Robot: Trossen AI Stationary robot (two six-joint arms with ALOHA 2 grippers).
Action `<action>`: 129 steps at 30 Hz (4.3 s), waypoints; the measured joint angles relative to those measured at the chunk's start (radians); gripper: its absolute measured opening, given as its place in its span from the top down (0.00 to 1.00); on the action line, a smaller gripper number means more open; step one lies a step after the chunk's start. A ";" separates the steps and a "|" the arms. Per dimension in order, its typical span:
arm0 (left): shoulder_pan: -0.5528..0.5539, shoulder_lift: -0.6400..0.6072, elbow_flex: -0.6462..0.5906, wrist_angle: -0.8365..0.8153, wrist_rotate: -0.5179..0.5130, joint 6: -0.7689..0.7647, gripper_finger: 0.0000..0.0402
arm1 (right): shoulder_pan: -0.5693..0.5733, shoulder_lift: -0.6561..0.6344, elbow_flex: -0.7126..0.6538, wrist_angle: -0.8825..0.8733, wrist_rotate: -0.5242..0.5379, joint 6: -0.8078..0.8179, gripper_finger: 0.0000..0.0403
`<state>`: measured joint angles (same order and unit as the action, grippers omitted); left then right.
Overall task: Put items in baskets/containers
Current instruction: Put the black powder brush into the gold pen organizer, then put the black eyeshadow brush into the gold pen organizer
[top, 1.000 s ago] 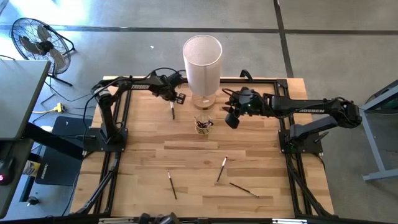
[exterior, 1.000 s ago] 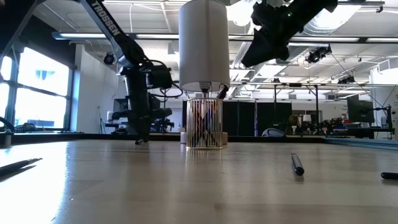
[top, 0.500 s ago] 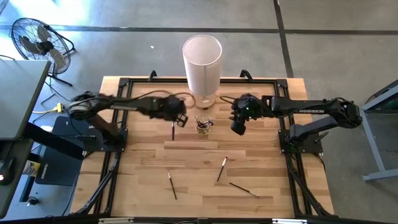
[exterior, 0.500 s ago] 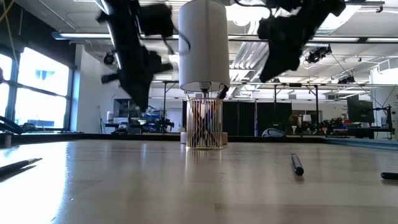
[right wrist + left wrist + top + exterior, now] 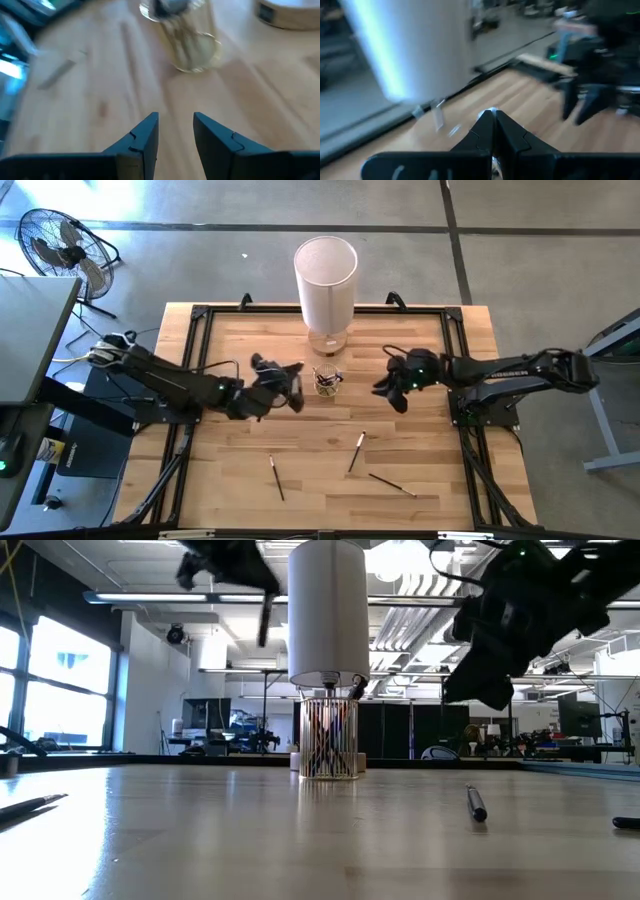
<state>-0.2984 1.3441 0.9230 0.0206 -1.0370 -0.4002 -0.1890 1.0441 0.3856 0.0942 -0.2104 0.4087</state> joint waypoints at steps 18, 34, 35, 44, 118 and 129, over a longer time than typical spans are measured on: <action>0.262 0.217 -0.007 0.510 0.409 0.501 1.00 | 0.071 -0.019 -0.034 0.107 -0.081 0.041 0.71; 0.337 0.298 -0.007 0.507 0.610 0.501 0.93 | 0.081 -0.019 -0.034 0.107 -0.062 0.081 0.71; 0.337 0.299 -0.007 0.495 0.610 0.501 0.92 | 0.077 -0.019 -0.034 0.107 -0.056 0.081 0.71; 0.337 0.299 -0.007 0.432 0.643 0.494 0.91 | 0.064 -0.019 -0.034 0.108 -0.011 0.081 0.71; 0.069 -0.803 -0.338 -0.654 0.875 0.138 1.00 | 0.487 0.779 1.044 -1.181 0.431 1.434 0.98; 0.069 -0.791 -0.338 -0.654 0.870 0.168 1.00 | 0.478 0.901 1.028 -1.157 0.286 1.529 0.80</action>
<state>-0.2295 0.5533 0.5846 -0.6336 -0.1667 -0.2319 0.2893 1.9446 1.4135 -1.0625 0.0757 1.9377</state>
